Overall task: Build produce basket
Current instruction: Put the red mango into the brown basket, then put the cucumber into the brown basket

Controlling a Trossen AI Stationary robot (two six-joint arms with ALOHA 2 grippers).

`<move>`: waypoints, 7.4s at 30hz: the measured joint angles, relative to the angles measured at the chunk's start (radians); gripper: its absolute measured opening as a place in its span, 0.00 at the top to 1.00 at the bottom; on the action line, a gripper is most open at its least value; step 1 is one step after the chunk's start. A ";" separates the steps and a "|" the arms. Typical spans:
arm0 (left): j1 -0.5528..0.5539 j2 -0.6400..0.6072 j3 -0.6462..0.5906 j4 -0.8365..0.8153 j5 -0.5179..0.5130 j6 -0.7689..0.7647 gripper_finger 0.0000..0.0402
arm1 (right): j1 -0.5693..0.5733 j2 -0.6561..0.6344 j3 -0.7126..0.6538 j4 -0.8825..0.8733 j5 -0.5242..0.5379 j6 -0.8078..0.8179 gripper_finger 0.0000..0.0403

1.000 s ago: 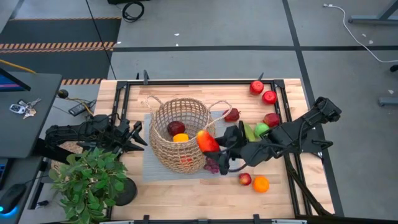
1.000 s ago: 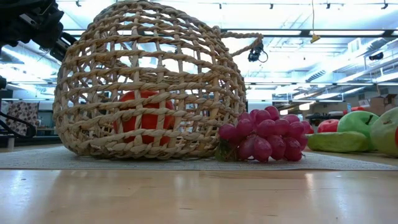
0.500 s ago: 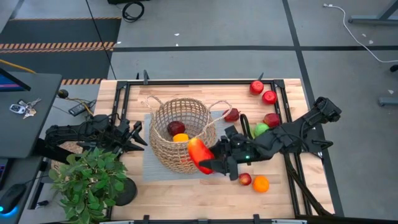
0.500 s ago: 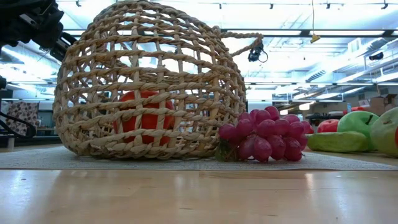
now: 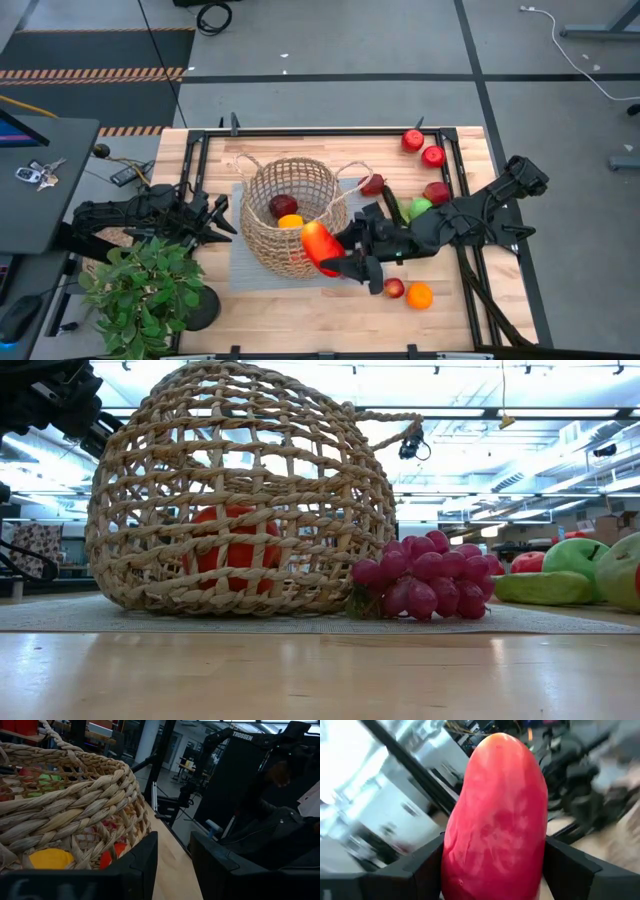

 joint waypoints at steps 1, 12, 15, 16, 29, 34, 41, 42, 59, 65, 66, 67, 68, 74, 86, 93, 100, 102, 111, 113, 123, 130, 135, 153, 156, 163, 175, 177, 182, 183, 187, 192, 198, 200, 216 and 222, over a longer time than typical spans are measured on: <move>0.000 0.000 0.000 0.000 0.000 0.000 0.70 | -0.006 0.000 0.000 -0.012 0.004 -0.094 0.28; 0.000 0.000 0.000 0.000 0.000 0.000 0.70 | -0.066 0.000 0.000 -0.078 0.031 -0.686 0.28; 0.000 0.000 0.000 0.000 0.000 0.000 0.70 | -0.125 0.011 0.000 -0.082 0.063 -0.714 0.28; 0.000 0.000 0.000 0.000 0.000 0.000 0.70 | -0.152 0.017 -0.005 -0.089 0.071 -0.707 0.28; 0.000 -0.001 0.000 0.000 0.000 0.000 0.70 | -0.517 0.237 -0.006 -0.128 -0.329 -0.620 0.28; 0.000 -0.001 0.000 0.000 0.000 0.000 0.70 | -0.606 0.292 -0.006 -0.088 -0.431 -0.671 0.28; 0.000 0.000 0.000 0.000 0.000 0.000 0.70 | -0.662 0.355 -0.005 -0.075 -0.526 -0.739 0.28; 0.000 -0.001 0.000 0.000 0.000 0.000 0.70 | -0.658 0.365 -0.005 -0.074 -0.522 -0.760 0.27; 0.000 -0.001 0.000 0.000 0.000 -0.001 0.70 | -0.538 0.422 -0.006 -0.119 -0.341 -0.916 0.27; 0.000 -0.001 0.000 0.000 0.000 0.000 0.70 | -0.535 0.466 -0.005 -0.140 -0.348 -0.902 0.27; 0.000 -0.001 0.000 0.000 0.000 0.000 0.70 | -0.535 0.474 -0.005 -0.146 -0.351 -0.902 0.27; 0.000 -0.001 0.000 -0.001 0.000 0.000 0.70 | -0.534 0.485 -0.005 -0.140 -0.351 -0.902 0.27; 0.000 -0.001 0.000 -0.004 0.000 0.000 0.70 | -0.534 0.496 -0.005 -0.132 -0.351 -0.903 0.27; 0.000 -0.001 0.000 0.000 0.000 0.000 0.70 | -0.534 0.520 -0.006 -0.159 -0.346 -0.908 0.27; 0.000 -0.001 0.000 -0.001 0.000 -0.001 0.70 | -0.534 0.512 -0.005 -0.184 -0.315 -0.909 0.13; 0.000 -0.001 0.000 0.000 0.000 0.000 0.70 | -0.534 0.460 0.073 -0.187 -0.224 -0.910 0.08; 0.000 -0.001 0.000 0.000 0.000 0.000 0.70 | -0.533 0.417 0.193 -0.189 0.017 -0.910 0.07; 0.000 -0.001 0.000 0.000 0.000 0.000 0.70 | -0.530 0.398 0.218 -0.200 0.091 -0.910 0.08; 0.000 -0.001 0.000 0.000 0.000 0.000 0.70 | -0.409 0.211 0.246 -0.400 0.050 -0.774 0.12; 0.000 -0.001 0.000 0.000 0.000 0.000 0.70 | -0.370 0.170 0.246 -0.491 0.007 -0.687 0.12; 0.000 -0.001 0.000 0.000 0.000 0.000 0.70 | -0.117 0.119 0.154 -0.966 0.133 -0.218 0.14; 0.000 -0.001 0.000 0.000 0.000 0.000 0.70 | -0.035 0.110 0.014 -1.101 0.149 -0.005 0.14; 0.000 -0.001 0.000 0.000 0.000 0.000 0.70 | -0.045 0.083 -0.126 -1.127 0.080 0.102 0.14; 0.000 -0.001 0.000 0.000 0.000 0.000 0.70 | -0.125 -0.178 -0.613 -1.010 -0.015 0.288 0.14; 0.000 -0.001 0.000 0.000 0.000 0.000 0.70 | -0.193 -0.231 -0.697 -0.990 0.004 0.286 0.14; 0.000 -0.001 0.000 0.000 0.000 0.000 0.70 | -0.372 -0.285 -0.801 -0.936 -0.012 0.174 0.14; 0.000 -0.001 0.000 0.000 0.000 0.000 0.70 | -0.617 -0.246 -0.804 -0.839 -0.203 -0.012 0.14; 0.000 -0.001 0.000 0.000 0.000 0.000 0.70 | -0.636 -0.211 -0.804 -0.834 -0.232 -0.019 0.14; 0.000 -0.001 0.000 0.000 0.000 0.000 0.70 | -0.667 -0.120 -0.804 -0.828 -0.270 -0.032 0.14; 0.000 -0.001 0.000 -0.001 0.000 0.000 0.70 | -0.673 -0.105 -0.804 -0.827 -0.272 -0.038 0.14; 0.000 -0.001 0.000 0.000 0.000 0.000 0.70 | -0.694 -0.063 -0.804 -0.827 -0.274 -0.047 0.14; 0.000 -0.001 0.000 0.000 0.000 0.000 0.70 | -0.710 -0.054 -0.803 -0.822 -0.298 -0.055 0.14; 0.000 -0.001 0.000 0.000 0.000 0.000 0.70 | -0.715 -0.054 -0.803 -0.818 -0.300 -0.054 0.16; 0.000 -0.001 0.000 0.000 0.000 0.000 0.70 | -0.716 -0.054 -0.803 -0.812 -0.303 -0.054 0.21; 0.000 -0.001 0.000 0.000 0.000 0.000 0.70 | -0.712 -0.054 -0.801 -0.755 -0.352 -0.063 0.55; 0.000 -0.001 0.000 0.000 0.000 -0.001 0.70 | -0.695 -0.060 -0.725 -0.879 -0.314 -0.072 0.54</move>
